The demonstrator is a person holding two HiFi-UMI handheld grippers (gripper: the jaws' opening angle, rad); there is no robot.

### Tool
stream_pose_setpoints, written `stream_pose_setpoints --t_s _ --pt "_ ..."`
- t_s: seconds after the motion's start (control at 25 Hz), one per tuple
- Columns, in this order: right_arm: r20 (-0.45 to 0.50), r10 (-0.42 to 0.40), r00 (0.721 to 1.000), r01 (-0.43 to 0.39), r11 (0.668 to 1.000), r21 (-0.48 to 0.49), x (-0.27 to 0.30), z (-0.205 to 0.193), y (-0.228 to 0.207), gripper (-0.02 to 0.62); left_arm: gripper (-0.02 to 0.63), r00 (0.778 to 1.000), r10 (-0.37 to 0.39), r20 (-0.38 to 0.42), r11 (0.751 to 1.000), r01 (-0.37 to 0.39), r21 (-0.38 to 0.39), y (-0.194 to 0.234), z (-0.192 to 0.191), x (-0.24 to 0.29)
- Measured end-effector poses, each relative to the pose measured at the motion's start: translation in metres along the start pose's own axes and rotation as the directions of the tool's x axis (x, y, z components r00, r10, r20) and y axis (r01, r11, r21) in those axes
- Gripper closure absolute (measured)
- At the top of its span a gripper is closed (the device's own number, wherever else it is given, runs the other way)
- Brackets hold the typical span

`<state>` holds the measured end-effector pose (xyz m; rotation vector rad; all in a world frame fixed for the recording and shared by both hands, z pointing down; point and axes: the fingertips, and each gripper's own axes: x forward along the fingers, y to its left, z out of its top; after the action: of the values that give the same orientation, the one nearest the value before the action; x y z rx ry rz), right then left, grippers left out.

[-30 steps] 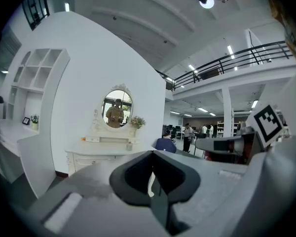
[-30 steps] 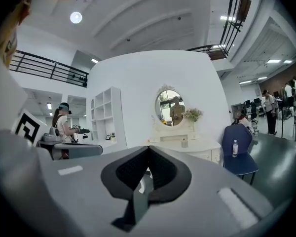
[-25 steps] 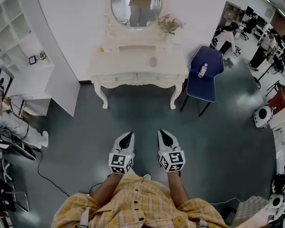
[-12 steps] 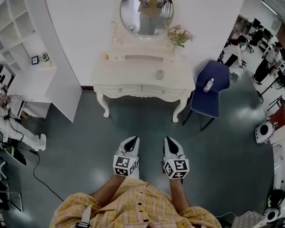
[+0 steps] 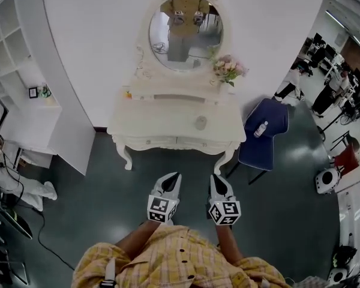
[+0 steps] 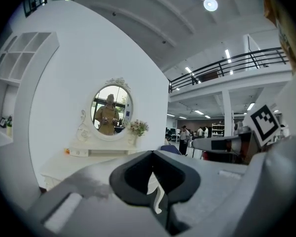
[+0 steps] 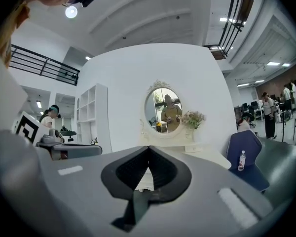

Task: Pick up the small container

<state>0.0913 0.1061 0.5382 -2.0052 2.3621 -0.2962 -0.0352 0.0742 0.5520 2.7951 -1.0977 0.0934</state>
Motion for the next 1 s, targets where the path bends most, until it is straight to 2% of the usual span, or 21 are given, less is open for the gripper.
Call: stream_pose_setpoints --t_s 0.12,0.28,0.44,0.56,0.8,1.0 --pt "0.013 -0.016 1.0 0.016 1.0 0.01 0.035 0.012 -0.004 0.592 0.606 1.0 -0.019 -0.004 0.999 0.019 0.027 0.024 0.013 0.018" --pt "0.024 -0.017 1.0 0.016 1.0 0.02 0.073 0.021 -0.002 0.592 0.606 1.0 0.005 -0.022 1.0 -0.006 -0.022 0.06 0.012 0.034" --pt "0.05 0.002 0.999 0.0 0.999 -0.04 0.108 0.034 0.003 0.592 0.606 1.0 0.011 -0.029 1.0 -0.012 -0.024 0.089 0.019 0.049" --pt "0.031 0.005 1.0 -0.003 0.998 -0.06 0.121 0.029 0.003 0.592 0.606 0.999 -0.001 -0.046 1.0 0.0 -0.018 0.101 0.019 0.062" --pt "0.009 -0.053 0.999 0.052 0.998 0.023 0.135 0.024 -0.016 0.591 0.606 0.999 -0.021 -0.044 1.0 0.02 -0.023 0.119 0.022 0.088" --pt "-0.006 -0.053 0.999 0.053 0.999 0.011 0.153 0.021 -0.016 0.592 0.606 0.999 -0.011 -0.05 0.998 0.008 -0.058 0.132 0.012 0.096"
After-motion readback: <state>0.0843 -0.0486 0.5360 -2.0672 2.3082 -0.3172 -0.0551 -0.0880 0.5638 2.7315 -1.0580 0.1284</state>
